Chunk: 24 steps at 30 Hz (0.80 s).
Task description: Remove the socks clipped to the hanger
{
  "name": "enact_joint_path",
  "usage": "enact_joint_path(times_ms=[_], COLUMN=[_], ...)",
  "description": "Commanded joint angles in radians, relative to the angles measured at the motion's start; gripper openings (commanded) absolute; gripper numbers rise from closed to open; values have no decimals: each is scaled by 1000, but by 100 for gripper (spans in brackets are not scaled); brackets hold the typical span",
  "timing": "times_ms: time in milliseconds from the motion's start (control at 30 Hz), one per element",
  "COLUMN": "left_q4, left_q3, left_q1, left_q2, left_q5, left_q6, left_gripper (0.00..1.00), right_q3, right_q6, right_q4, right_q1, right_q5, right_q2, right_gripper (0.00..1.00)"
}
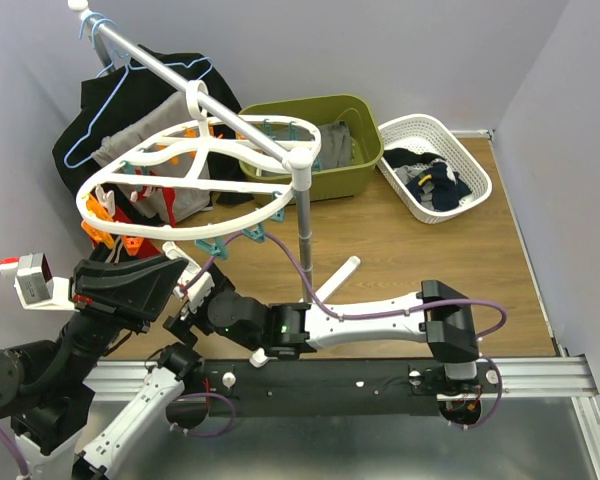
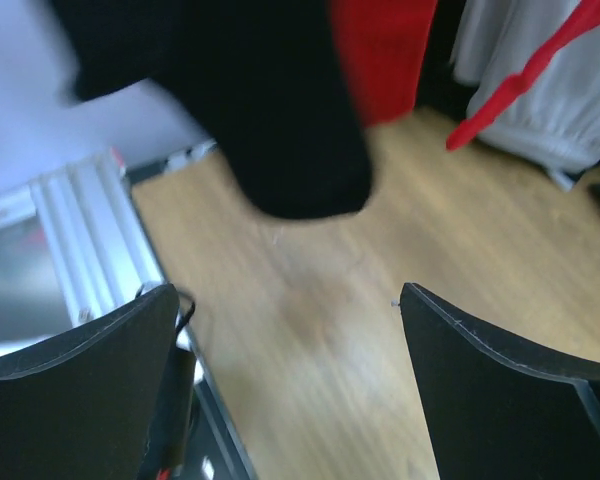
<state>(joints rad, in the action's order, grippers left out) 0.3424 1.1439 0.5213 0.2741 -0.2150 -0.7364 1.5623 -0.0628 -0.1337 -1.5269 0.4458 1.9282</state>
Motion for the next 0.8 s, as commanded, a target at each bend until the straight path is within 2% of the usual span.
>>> enact_joint_path(times_ms=[0, 267, 467, 667, 700, 767], left_q4=[-43, -36, -40, -43, -45, -45], left_q3=[-6, 11, 13, 13, 14, 14], left_q1=[5, 5, 5, 5, 5, 5], left_q2=[17, 30, 31, 39, 39, 40], left_q5=[-67, -66, -70, -86, -87, -87], left_q6=[-17, -4, -8, -12, -12, -9], left_gripper=[0, 0, 0, 0, 0, 0], right_q3=[22, 148, 246, 344, 355, 352], right_q6=[92, 129, 126, 146, 146, 147], right_q4=[-219, -241, -209, -189, -184, -187], right_q1=[10, 17, 43, 62, 63, 66], right_q5=[7, -79, -58, -26, -18, -10], right_q2=[29, 106, 158, 219, 225, 229], right_gripper=[100, 100, 98, 81, 73, 65])
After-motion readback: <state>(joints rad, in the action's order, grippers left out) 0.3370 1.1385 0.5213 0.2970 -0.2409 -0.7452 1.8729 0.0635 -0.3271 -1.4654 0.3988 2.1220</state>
